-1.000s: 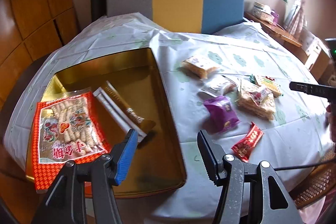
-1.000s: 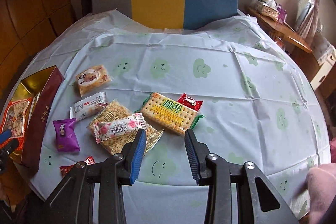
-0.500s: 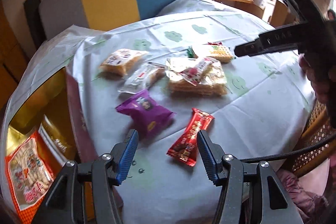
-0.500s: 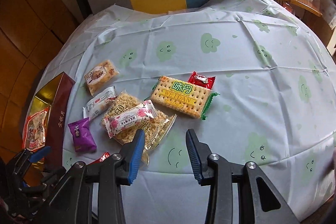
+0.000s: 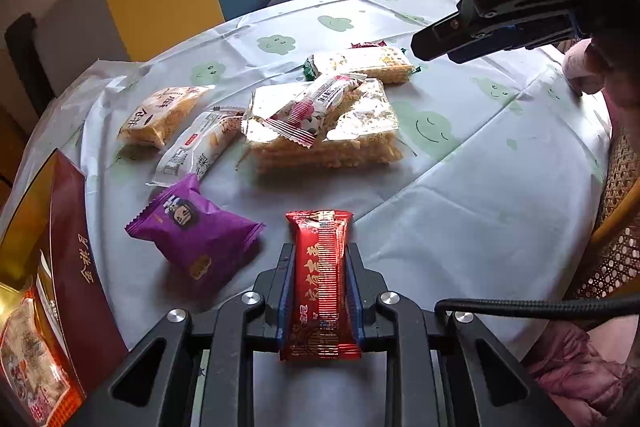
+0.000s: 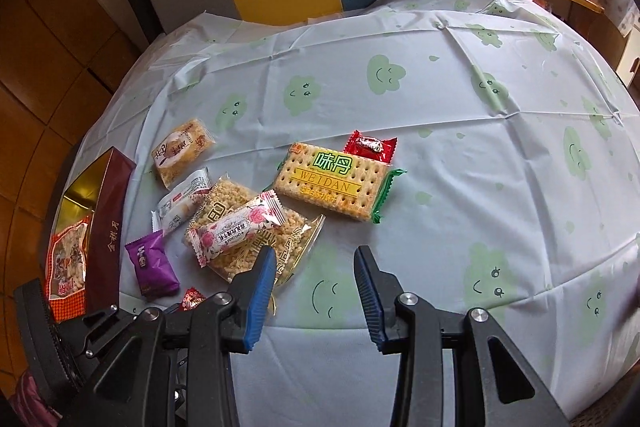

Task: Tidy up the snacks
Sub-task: 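Grasp the red candy bar with the left tool, then lift the red candy bar with the left tool while the right moves to the WEIDAN cracker pack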

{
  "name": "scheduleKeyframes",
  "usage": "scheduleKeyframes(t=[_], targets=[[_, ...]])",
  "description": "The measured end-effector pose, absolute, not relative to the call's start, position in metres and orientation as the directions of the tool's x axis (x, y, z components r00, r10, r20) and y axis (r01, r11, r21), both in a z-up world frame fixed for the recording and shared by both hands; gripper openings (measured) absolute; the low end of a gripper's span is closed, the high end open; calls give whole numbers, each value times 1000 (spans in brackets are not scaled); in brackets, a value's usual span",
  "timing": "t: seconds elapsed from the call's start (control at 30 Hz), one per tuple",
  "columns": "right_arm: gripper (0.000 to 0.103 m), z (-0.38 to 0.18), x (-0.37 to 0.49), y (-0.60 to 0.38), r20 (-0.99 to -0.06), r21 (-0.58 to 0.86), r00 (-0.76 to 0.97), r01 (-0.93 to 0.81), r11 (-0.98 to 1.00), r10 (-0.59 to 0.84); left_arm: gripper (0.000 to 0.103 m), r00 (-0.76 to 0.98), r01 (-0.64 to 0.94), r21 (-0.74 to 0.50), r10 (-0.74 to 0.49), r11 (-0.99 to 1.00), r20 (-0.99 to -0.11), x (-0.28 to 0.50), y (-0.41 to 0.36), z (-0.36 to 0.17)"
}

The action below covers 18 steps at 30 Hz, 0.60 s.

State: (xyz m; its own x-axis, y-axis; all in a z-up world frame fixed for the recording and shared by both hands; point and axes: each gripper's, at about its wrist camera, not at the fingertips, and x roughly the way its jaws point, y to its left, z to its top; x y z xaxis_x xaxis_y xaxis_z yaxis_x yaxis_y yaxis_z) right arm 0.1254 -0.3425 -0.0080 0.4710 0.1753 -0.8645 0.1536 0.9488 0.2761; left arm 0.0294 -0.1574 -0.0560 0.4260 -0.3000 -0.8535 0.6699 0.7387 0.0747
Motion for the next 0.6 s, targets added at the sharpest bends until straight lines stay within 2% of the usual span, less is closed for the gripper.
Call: scheduleKeyframes(t=[0.33,0.6], targets=[[41,-19,129,-337,-890,255,422,145,956,173,26,438,579,-18,-330,815,-836,25,-125,-58],[40,-15,139,-298,-897,244,379,-2,970,227,26,446,566,-52,-358,823,-820,24,-122,-59]])
